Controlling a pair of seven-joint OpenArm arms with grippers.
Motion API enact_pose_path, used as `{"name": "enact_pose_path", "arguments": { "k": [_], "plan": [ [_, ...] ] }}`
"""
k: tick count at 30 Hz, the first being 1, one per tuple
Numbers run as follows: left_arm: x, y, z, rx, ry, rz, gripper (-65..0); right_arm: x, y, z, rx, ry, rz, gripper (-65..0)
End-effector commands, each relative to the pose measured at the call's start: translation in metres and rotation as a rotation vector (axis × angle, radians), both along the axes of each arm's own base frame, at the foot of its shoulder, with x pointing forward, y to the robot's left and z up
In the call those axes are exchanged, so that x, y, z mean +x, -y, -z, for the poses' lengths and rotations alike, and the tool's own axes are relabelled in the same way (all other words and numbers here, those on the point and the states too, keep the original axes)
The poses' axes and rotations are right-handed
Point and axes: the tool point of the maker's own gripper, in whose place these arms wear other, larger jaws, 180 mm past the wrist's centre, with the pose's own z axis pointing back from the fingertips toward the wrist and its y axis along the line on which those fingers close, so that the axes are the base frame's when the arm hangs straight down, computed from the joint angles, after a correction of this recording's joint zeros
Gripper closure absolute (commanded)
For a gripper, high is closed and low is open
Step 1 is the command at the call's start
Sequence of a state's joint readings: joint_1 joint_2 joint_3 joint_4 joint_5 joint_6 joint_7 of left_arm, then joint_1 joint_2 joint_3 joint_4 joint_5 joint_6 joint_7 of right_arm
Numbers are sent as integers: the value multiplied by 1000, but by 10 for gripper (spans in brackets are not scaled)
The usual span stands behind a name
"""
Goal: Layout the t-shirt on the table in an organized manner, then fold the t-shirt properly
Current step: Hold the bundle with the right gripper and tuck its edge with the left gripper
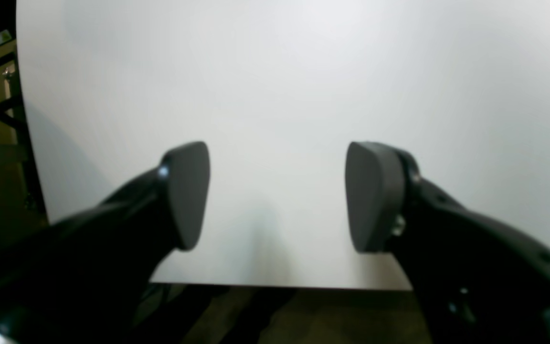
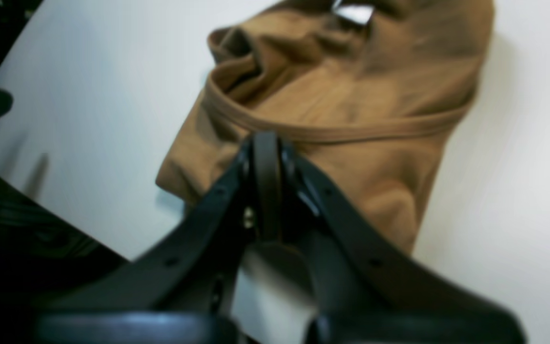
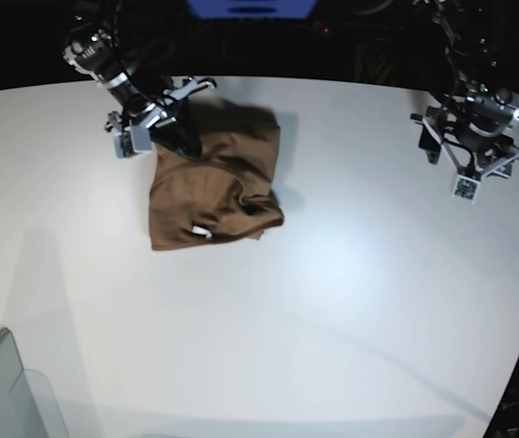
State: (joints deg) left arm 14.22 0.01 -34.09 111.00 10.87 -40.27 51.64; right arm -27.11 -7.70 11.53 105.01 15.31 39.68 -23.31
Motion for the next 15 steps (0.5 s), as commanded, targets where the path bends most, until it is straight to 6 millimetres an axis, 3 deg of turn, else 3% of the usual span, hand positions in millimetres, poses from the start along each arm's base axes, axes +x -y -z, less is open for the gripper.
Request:
{"name": "enact_pose_path", "arguments": {
  "k": [1,7,10,15],
  "plan": [
    [7,0,-10,4,40,3,-429,3,-2,-3,27,20,6,0],
    [24,44,-9,-59,63,93,-429,-2,1,35,37,-77,-6,0],
    [34,84,-7,-98,54,188,-429,0,5,42,30,-91,-9,0],
    [62,138,-24,-170,91,260,-430,-1,8,45,23,-97,-11,0]
  ]
}}
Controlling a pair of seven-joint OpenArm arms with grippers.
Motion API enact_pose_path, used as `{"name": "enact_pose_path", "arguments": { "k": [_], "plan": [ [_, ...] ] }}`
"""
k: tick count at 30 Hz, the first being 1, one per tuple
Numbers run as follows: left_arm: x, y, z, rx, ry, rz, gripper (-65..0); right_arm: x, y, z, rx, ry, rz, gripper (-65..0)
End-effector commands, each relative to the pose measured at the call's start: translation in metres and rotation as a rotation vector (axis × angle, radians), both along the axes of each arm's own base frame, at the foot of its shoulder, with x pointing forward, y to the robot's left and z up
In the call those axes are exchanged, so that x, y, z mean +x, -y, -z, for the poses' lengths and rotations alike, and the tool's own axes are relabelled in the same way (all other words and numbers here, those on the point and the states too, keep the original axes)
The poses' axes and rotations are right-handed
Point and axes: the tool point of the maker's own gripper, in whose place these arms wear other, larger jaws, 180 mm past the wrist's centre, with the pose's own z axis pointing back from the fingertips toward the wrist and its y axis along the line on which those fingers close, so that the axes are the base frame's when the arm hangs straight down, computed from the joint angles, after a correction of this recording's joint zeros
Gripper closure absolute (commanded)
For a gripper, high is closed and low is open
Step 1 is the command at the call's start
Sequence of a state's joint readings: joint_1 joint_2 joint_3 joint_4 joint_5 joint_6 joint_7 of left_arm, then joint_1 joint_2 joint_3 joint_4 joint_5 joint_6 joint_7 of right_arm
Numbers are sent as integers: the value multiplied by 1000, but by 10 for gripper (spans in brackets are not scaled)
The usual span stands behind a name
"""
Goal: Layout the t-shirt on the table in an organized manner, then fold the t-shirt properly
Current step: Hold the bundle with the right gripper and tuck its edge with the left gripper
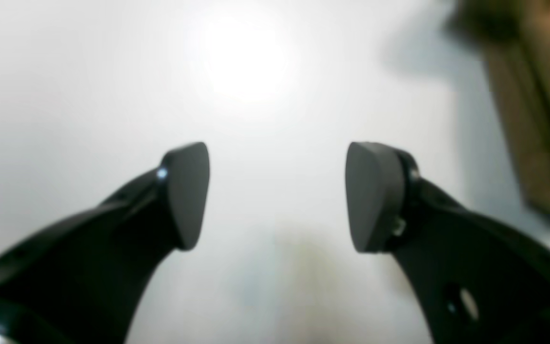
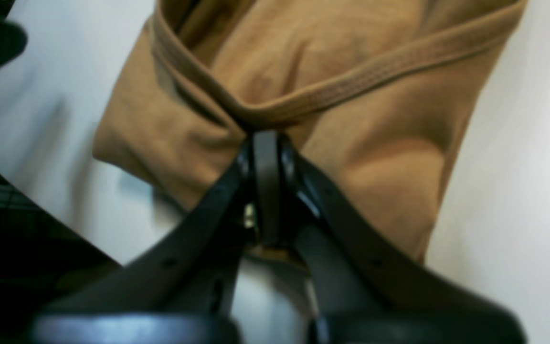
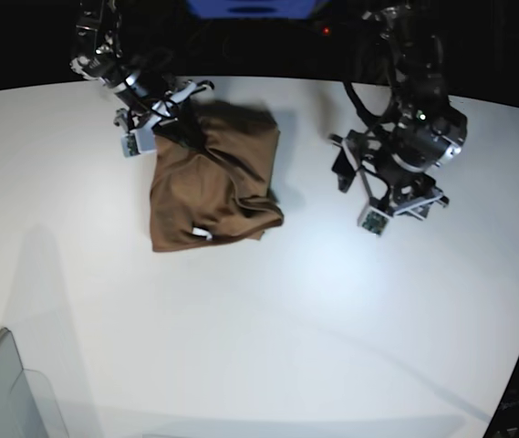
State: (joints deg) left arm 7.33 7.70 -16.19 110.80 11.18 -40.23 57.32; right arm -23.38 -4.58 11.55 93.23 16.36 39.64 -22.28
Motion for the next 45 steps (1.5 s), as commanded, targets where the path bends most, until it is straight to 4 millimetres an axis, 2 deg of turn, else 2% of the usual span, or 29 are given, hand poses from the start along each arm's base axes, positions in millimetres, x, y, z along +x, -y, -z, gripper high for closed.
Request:
{"name": "enact_pose_path", "arguments": {
  "k": [1,6,11,13,16,20,23,27,29,36,39,43,45],
  "plan": [
    [17,13,-18,-32,63,17,-430,1,1,-3,-5,14,-3,0],
    [35,43,-19,-37,51,101,-432,1,0,-3,-3,13,-7,0],
    [42,47,-6,-52,11,111,-435,1,1,-3,-6,13,-7,0],
    [40,57,4,-98,-18,129,-469,0,3,-3,-13,13,-10,0],
    [40,76,5,-220,-31,154,-533,0,3,-2,-15,13,-13,0],
    [37,97,6,-363,-48,182,-549,0,3,-2,-15,13,-13,0],
    [37,105,2,-427,-44,191,-549,0,3,-2,-14,13,-14,0],
    [38,112,15,-461,-92,195,-549,1,3,-3,-14,14,-14,0],
    [36,115,27,-471,-134,193,-551,1,3,-3,-14,14,-14,0],
    [42,125,30,-530,-103,192,-544,1,3,-2,-14,13,-14,0],
    [41,126,35,-535,-120,191,-475,1,3,-2,-15,13,-15,0],
    [42,129,42,-543,-145,190,-280,1,3,-2,-15,13,-15,0],
    [44,129,44,-546,-155,188,-235,1,3,-2,-15,13,-15,0]
  ]
}}
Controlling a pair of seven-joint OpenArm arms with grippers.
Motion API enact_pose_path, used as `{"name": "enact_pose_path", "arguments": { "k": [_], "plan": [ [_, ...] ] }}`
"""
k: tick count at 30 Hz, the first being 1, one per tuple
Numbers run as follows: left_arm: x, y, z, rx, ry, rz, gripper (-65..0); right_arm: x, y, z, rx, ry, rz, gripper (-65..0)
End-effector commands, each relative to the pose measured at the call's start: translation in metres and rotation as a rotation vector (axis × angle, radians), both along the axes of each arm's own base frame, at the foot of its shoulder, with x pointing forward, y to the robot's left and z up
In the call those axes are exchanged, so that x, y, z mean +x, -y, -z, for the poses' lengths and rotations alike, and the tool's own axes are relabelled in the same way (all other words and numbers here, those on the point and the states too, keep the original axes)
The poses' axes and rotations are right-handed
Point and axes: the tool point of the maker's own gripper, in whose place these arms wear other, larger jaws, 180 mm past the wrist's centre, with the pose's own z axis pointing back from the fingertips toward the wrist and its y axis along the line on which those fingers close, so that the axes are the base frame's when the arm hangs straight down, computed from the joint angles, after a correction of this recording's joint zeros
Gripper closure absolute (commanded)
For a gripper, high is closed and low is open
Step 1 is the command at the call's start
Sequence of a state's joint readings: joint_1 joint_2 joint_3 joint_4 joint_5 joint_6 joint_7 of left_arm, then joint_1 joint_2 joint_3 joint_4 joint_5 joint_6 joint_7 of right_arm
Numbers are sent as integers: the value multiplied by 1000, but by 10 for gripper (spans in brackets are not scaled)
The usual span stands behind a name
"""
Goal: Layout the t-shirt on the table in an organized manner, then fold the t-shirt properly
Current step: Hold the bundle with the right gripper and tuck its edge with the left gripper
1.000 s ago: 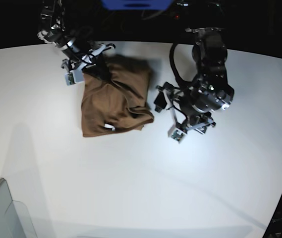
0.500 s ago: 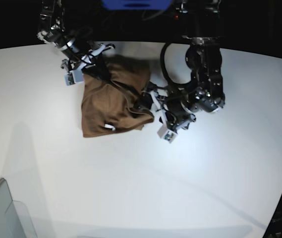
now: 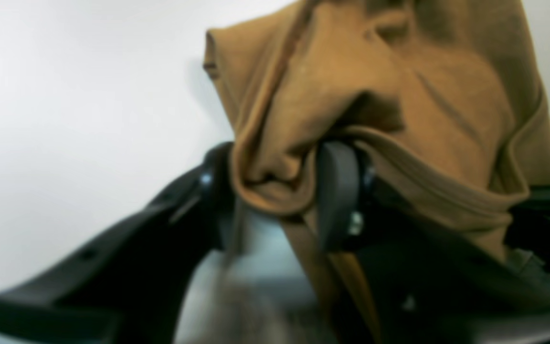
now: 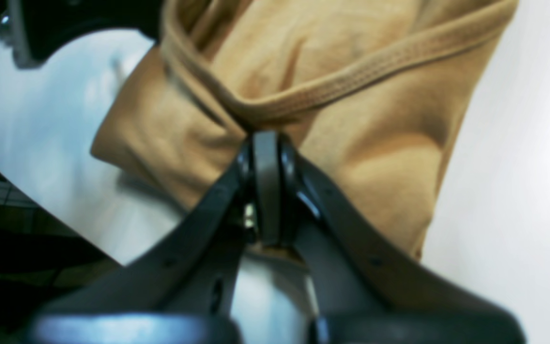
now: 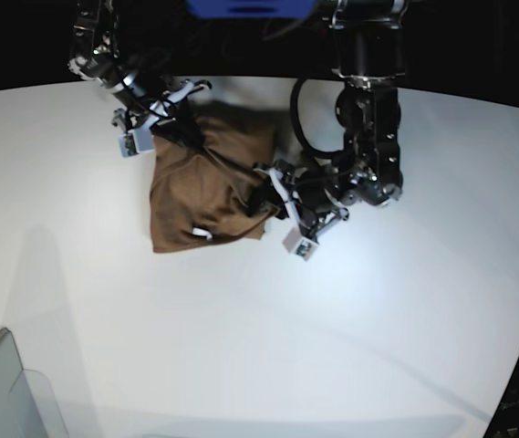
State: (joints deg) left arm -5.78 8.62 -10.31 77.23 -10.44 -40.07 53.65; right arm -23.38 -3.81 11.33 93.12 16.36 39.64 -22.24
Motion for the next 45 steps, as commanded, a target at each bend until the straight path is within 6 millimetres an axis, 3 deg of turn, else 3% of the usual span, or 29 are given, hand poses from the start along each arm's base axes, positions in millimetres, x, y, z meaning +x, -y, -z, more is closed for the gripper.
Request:
{"name": "enact_pose_path", "arguments": {
  "k": [1,5,12,15,18,23,30,39,45],
  "plan": [
    [13,5,-15,-35,48,-12,-234,1,1,-3,-5,14,-6,0],
    [14,4,-17,-35,54,-14,-231,1,1,-3,-5,14,-6,0],
    [42,4,-40,-36,120,-13,-225,1,1,-3,-5,14,-6,0],
    [52,5,-50,-31,148,-6,-150,1,1,-3,-5,12,-6,0],
    [60,6,-59,-34,170,-4,-4,-1,1,0,-30,5,-16,0],
    [57,9,-44,-38,118,1,-3,-3,2,5,-69,-7,-29,0],
    [69,18,-39,-116,129,-27,-3,-3,2,6,-72,-8,-30,0],
    [86,18,-57,-126,179,-29,-4,-8,2,16,-67,-38,-32,0],
    [86,15,-58,-120,183,-33,-5,-6,2,22,-62,-50,-32,0]
  ]
}}
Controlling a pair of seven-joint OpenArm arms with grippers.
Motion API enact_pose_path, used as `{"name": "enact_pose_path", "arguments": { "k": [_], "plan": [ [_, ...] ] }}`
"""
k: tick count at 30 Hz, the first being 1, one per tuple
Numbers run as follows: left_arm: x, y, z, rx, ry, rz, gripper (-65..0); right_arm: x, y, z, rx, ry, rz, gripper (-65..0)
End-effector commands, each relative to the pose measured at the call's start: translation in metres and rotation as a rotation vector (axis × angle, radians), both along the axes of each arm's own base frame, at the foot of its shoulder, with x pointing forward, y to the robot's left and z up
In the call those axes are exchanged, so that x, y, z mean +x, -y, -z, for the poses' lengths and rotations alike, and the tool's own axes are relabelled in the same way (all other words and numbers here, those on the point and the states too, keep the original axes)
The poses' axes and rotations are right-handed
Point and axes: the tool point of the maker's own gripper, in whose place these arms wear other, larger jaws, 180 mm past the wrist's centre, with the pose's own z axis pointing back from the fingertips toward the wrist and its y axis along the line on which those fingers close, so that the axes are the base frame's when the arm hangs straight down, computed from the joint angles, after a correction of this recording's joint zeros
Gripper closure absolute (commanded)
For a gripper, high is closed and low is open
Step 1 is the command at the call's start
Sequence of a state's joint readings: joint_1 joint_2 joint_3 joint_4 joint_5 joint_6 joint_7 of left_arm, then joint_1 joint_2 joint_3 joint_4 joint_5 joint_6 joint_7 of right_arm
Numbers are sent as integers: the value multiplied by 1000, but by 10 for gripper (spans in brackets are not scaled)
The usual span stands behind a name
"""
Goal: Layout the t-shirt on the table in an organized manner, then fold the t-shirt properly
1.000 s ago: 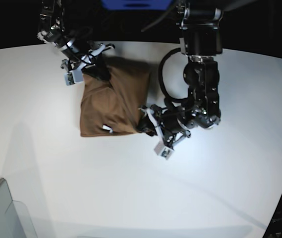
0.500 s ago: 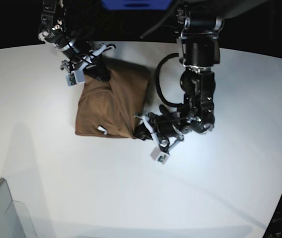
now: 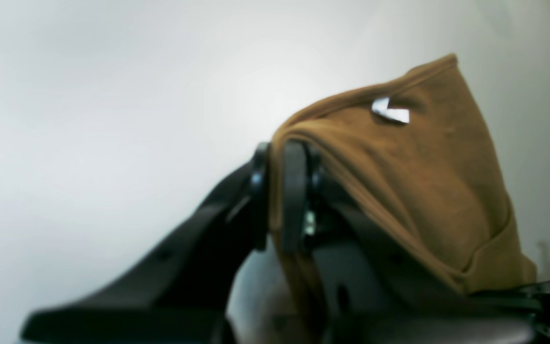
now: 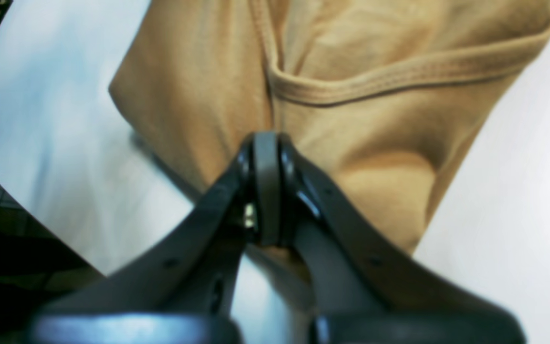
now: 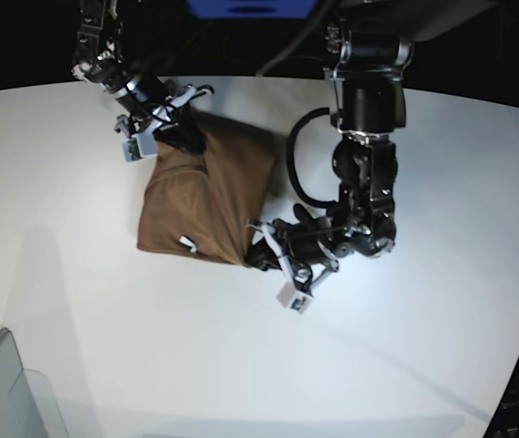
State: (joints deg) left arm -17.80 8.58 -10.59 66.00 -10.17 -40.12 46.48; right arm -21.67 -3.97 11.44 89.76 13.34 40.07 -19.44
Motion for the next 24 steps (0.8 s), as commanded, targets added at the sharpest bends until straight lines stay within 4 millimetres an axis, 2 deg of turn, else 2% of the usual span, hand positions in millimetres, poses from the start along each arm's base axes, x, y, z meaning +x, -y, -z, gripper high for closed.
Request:
{"name": "enact_pose_path", "arguments": {
  "k": [1,5,7,10,16,17,20,24],
  "plan": [
    [16,-1,-24,-35,72,-19,-5,-11,2,12,-49,-55,-29,0],
    [16,-9,-20,-16,68,-23,-7,-4,4,9,-53,-40,-29,0],
    [10,-14,-12,0,46,-23,-49,-4,3,9,-52,-40,-30,0],
    [12,-23,-10,-5,39,-52,-206,-4,3,9,-52,-40,-30,0],
    [17,-53,-8,-44,21,-163,-623,-4,3,9,-52,-40,-30,0],
    [18,-57,-8,-42,23,-172,-650,-4,3,9,-52,-40,-30,0],
    [20,-75,-15,-32,52,-214,-650,-4,3,8,-53,-37,-30,0],
    [2,-138,-12,71,46,-311,-650,1,4,-2,-61,-7,-31,0]
  ]
}}
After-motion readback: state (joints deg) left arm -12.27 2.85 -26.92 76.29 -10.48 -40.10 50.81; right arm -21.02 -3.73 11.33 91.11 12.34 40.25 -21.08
